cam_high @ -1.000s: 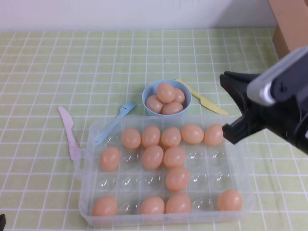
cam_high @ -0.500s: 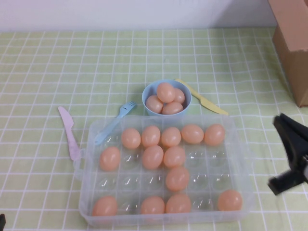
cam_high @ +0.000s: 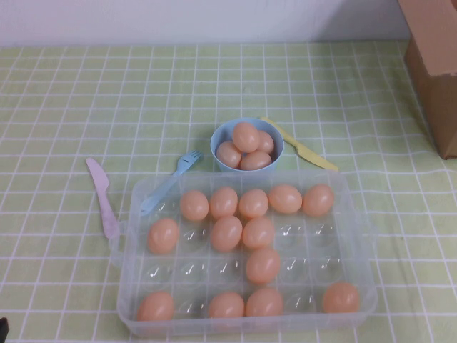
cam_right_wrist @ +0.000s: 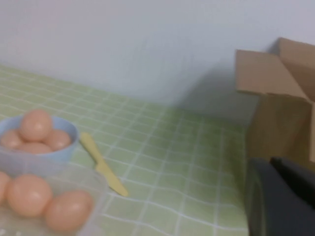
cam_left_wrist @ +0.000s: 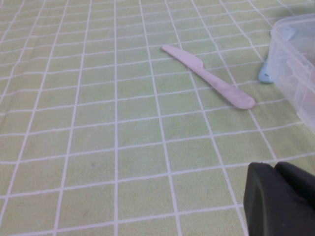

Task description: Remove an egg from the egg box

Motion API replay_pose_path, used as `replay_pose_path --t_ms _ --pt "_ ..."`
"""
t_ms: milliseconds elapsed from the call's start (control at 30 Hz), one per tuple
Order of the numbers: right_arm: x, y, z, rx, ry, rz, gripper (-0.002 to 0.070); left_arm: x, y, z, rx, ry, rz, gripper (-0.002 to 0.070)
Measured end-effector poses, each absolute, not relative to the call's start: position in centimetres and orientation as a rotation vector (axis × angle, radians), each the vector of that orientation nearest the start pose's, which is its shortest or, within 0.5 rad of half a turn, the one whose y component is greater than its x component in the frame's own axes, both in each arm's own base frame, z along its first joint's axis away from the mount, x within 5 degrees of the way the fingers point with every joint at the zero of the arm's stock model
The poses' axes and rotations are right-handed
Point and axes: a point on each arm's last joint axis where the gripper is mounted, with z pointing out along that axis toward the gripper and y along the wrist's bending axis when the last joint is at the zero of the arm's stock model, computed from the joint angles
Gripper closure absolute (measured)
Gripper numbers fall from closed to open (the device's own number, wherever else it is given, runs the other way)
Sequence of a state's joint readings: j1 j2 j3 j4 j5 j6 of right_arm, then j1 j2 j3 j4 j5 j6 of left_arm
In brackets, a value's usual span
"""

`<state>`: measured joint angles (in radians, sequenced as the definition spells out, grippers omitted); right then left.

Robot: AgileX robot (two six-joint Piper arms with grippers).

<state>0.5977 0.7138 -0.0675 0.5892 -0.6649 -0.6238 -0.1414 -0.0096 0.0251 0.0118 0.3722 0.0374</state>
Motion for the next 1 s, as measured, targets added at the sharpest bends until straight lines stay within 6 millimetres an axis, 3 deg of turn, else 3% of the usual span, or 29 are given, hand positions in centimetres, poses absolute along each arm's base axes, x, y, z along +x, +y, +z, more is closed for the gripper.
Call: replay_pose_path --t_ms 233,600,833,1000 --pt "10.7 2.1 22.2 -0.242 1.609 0.011 0.0694 5.2 -0.7 17.2 0.179 1.863 -0.053 0.068" --pt "6.6 0.5 21.5 -0.174 1.673 -0.079 0.0694 5.2 -0.7 17.2 0.179 1.863 -0.053 0.068" --pt "6.3 0.3 20.3 -0.134 1.683 -0.086 0.0694 5.2 -0.7 17.2 0.18 1.863 -0.051 0.068" --pt "6.3 0.0 18.7 -0.004 1.741 -0.033 0.0694 5.2 -0.7 17.2 0.18 1.863 -0.051 0.068"
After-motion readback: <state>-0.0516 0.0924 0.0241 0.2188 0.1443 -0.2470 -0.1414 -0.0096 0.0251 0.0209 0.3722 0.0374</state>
